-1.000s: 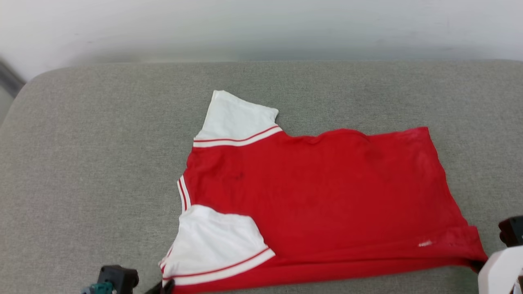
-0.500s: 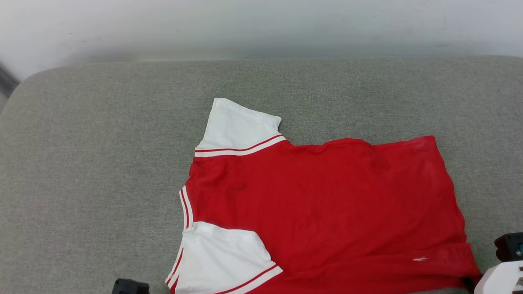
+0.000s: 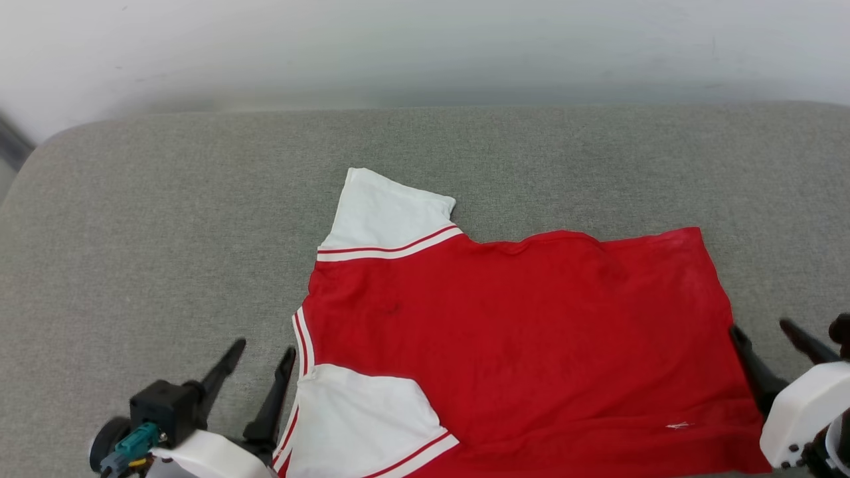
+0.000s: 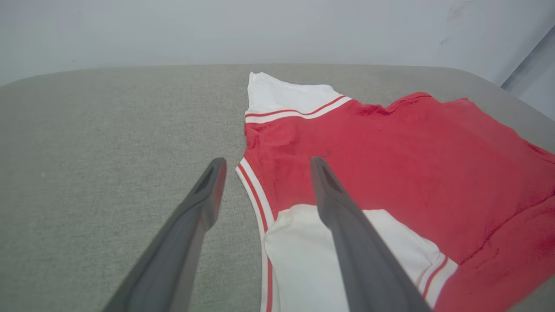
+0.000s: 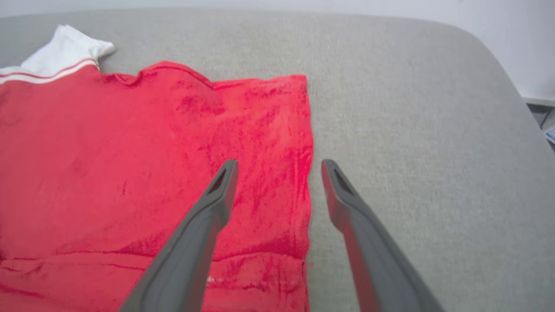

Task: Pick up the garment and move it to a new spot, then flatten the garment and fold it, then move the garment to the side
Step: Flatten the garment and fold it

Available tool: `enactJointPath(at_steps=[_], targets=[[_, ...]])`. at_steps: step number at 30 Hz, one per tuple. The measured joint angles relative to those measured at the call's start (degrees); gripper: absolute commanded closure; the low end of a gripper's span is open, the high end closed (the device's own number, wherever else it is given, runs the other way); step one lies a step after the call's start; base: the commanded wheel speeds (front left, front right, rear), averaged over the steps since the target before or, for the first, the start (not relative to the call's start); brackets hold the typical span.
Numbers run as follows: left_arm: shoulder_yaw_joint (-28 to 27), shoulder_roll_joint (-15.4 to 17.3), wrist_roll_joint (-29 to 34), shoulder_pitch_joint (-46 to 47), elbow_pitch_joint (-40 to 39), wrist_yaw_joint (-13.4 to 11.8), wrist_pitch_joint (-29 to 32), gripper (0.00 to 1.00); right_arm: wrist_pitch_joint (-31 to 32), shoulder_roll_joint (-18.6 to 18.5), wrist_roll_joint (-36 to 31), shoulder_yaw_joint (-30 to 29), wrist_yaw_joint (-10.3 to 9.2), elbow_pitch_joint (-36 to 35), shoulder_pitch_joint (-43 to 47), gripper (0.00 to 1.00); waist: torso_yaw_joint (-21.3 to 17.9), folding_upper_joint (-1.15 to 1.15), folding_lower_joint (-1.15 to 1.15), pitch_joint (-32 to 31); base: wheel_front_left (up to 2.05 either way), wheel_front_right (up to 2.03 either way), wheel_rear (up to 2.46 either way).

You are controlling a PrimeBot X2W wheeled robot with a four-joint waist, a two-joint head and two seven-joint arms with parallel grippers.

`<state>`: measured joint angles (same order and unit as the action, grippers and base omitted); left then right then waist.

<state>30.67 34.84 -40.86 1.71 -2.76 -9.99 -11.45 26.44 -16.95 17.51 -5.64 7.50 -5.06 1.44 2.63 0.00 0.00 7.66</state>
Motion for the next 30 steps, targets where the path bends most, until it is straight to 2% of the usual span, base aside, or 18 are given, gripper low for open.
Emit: enactJointPath(at_steps=[4, 9, 13, 18, 19, 20, 21, 26, 30], targets=[[-2.22, -0.99, 5.20, 1.82, -1.08, -0.91, -2.97, 0.00, -9.51, 0.77, -0.57, 0.57, 0.00, -1.44, -2.46, 0.00, -0.27, 0.00, 0.00, -0.06, 0.00, 0.00, 0.00], [-7.03, -5.21, 10.44, 2.11, -4.74, -0.98, -3.45, 0.00, -18.67, 2.59, -1.56, 2.08, 0.00, -2.19, -3.52, 0.00, -0.60, 0.00, 0.00, -0.18, 0.00, 0.00, 0.00], [-10.65, -8.73, 13.69, 2.10, -6.13, 1.85, -3.46, 0.00, -24.71, 3.96, -1.38, 2.53, 0.00, -2.36, -3.50, 0.00, -0.69, 0.00, 0.00, -0.02, 0.00, 0.00, 0.00], [-12.84, -10.43, 14.44, 4.52, -4.30, 7.09, -3.47, 0.00, -30.37, 5.63, -2.31, 2.44, 0.00, -2.05, -3.96, 0.00, -1.38, 0.00, 0.00, 1.24, 0.00, 0.00, 0.00], [-12.99, -10.28, 14.36, 5.64, -3.60, 8.13, -3.54, 0.00, -31.20, 6.11, -2.48, 2.38, 0.00, -1.94, -4.54, 0.00, -1.63, 0.00, 0.00, 1.71, 0.00, 0.00, 0.00], [-12.89, -9.51, 13.69, 7.98, -1.90, 10.26, -3.22, 0.00, -32.25, 6.80, -2.94, 2.85, 0.00, -1.80, -5.59, 0.00, -2.23, 0.00, 0.00, 2.84, 0.00, 0.00, 0.00], [-12.89, -6.94, 12.58, 13.58, 0.56, 13.35, 0.31, 0.00, -33.57, 7.20, -4.26, 4.03, 0.00, -1.58, -6.74, 0.00, -3.30, 0.00, 0.00, 4.85, 0.00, 0.00, 0.00], [-11.37, -1.86, 8.27, 24.46, 4.93, 16.52, 11.90, 0.00, -35.09, 8.60, -5.45, 5.44, 0.00, -1.21, -8.94, 0.00, -5.68, 0.00, 0.00, 8.59, 0.00, 0.00, 0.00], [-10.26, 1.70, 3.87, 34.19, 9.15, 17.06, 22.71, 0.00, -36.23, 9.65, -5.46, 5.43, 0.00, 0.11, -10.53, 0.00, -7.91, 0.00, 0.01, 11.66, 0.00, 0.00, 0.00]])
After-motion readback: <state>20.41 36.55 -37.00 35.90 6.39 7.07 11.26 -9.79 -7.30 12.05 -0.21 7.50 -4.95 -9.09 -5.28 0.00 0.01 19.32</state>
